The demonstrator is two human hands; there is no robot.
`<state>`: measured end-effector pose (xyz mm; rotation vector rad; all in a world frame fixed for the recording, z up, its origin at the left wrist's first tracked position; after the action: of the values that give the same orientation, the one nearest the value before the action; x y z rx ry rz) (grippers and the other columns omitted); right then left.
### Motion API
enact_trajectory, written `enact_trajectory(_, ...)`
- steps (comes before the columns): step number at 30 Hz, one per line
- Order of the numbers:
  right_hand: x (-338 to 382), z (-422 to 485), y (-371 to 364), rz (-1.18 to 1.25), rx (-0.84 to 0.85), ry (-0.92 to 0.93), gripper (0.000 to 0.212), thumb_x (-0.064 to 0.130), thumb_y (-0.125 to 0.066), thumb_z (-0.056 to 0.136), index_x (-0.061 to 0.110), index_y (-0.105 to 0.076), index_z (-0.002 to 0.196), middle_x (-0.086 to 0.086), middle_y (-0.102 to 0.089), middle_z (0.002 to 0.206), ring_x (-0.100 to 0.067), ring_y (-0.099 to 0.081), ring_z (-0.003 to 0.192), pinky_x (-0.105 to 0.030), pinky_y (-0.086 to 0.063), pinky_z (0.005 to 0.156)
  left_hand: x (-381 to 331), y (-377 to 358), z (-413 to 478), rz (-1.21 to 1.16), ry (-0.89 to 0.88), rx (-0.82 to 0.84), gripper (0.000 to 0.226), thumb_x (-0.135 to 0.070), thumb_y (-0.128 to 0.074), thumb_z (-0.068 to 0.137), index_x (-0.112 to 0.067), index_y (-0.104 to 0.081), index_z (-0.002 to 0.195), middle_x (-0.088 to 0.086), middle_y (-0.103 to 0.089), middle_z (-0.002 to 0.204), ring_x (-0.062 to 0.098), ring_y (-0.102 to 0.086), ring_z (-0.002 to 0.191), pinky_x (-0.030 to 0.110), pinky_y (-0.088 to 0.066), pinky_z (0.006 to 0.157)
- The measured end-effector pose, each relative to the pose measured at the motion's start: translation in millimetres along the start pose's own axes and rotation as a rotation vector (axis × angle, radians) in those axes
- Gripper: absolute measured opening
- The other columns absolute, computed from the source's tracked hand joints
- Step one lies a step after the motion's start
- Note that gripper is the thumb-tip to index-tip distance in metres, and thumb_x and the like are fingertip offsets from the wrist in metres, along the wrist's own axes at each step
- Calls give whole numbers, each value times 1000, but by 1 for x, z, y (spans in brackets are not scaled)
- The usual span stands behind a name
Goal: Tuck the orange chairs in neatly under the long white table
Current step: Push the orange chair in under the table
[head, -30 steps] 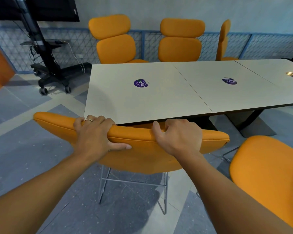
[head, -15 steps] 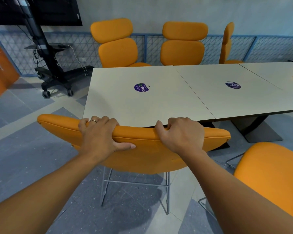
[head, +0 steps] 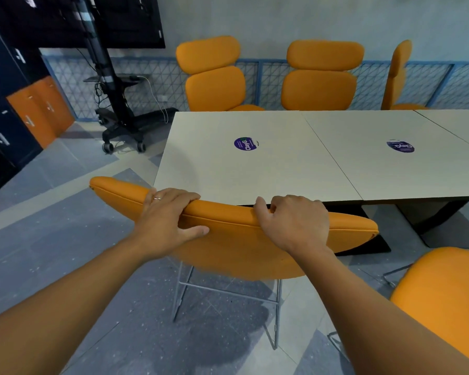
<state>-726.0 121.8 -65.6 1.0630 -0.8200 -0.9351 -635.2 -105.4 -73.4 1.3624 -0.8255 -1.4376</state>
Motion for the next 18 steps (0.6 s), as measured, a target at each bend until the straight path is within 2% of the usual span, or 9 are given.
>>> enact_trajectory(2, 1, 0, 2, 5, 44, 1, 61, 57, -24, 97, 21, -65, 70, 3, -56, 63, -19, -52, 63, -35, -45, 73, 0, 10, -8, -60, 7, -1, 68, -66, -60, 80, -33, -45, 138, -11, -48, 139, 12, -39, 127, 42, -24, 114)
enact_trajectory(5, 2, 6, 5, 84, 147, -30, 54, 56, -30, 98, 23, -69, 82, 3, -61, 72, -17, -55, 67, -34, -48, 73, 5, 31, -21, -128, 35, -20, 53, -51, -65, 84, -32, -52, 132, -20, -47, 126, 3, -44, 115, 31, -40, 103)
enact_trajectory(8, 16, 14, 5, 361, 263, -28, 35, 52, -47, 96, 27, -72, 93, 6, -68, 92, -17, -61, 83, -34, -52, 72, 17, 52, -29, -192, 82, 23, 41, -49, -63, 85, -34, -58, 123, -22, -54, 116, 0, -53, 106, 27, -46, 94)
enact_trajectory(10, 39, 19, 9, 571, 307, 11, 28, 45, -54, 94, 26, -73, 86, 8, -71, 94, -17, -63, 86, -40, -56, 76, 29, 64, -35, -230, 87, 61, 30, -49, -63, 85, -38, -60, 112, -25, -60, 108, -5, -56, 99, 16, -45, 86)
enact_trajectory(12, 71, 24, 17, 663, 329, 73, 25, 38, -57, 93, 23, -72, 80, 8, -71, 88, -17, -63, 83, -42, -56, 77, 48, 76, -41, -245, 93, 83, 24, -47, -64, 85, -37, -64, 106, -25, -63, 103, -9, -57, 96, 7, -40, 75)
enact_trajectory(18, 163, 47, 17, 735, 343, 201, 19, 31, -57, 96, 25, -75, 94, 15, -72, 98, -9, -64, 93, -37, -57, 85, 131, 102, -43, -259, 144, 78, 27, -47, -66, 84, -32, -68, 106, -19, -67, 103, -4, -60, 99, 12, -42, 77)
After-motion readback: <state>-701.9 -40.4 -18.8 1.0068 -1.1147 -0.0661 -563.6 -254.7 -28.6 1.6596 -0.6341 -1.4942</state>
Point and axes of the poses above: each hand's wrist, its own z-axis towards the middle knuckle, its own y-axis out of the back of the hand, x = y × z, the point moved 4 cm from there along z, towards the middle knuckle
